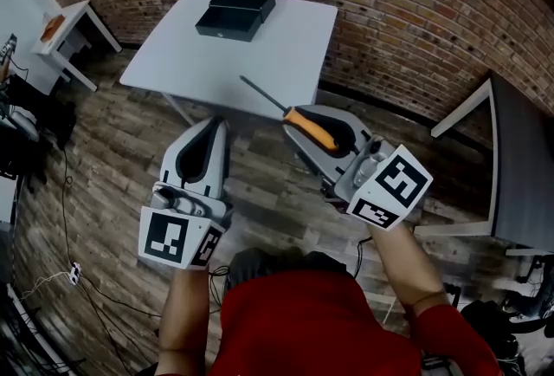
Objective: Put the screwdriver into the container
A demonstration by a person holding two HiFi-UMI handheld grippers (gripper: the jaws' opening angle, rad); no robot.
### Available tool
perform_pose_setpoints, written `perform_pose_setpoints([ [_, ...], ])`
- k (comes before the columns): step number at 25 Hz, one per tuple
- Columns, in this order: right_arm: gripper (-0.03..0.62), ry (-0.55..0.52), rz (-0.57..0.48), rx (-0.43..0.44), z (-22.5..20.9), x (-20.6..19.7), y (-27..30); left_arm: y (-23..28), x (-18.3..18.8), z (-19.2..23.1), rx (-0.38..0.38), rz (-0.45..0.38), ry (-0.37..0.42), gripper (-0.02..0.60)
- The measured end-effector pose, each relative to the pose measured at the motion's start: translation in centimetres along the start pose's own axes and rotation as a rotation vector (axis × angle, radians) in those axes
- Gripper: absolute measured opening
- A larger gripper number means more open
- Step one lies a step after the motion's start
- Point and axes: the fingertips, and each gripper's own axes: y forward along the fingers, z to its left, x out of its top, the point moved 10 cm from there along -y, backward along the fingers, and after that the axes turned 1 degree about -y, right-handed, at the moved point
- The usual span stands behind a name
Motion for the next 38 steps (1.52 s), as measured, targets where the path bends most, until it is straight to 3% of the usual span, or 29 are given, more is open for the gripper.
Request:
perform_pose_setpoints([
  [8, 0.091, 0.009, 0.007, 0.005, -1.8, -0.1, 0.0, 0.9, 0.1, -0.2, 0.028, 0.011, 0.014, 0.014],
  [20, 0.091, -0.02, 0.024, -0.005, -3.4, -0.4, 3.2, 2.3, -0.7, 3.1, 0.03, -0.006, 0.023, 0.014],
  [38, 0.091, -0.034, 0.073, -0.084, -11.3, -0.8, 16.7, 11.6, -2.2, 17.9, -0.047, -0.017, 0.015, 0.014],
])
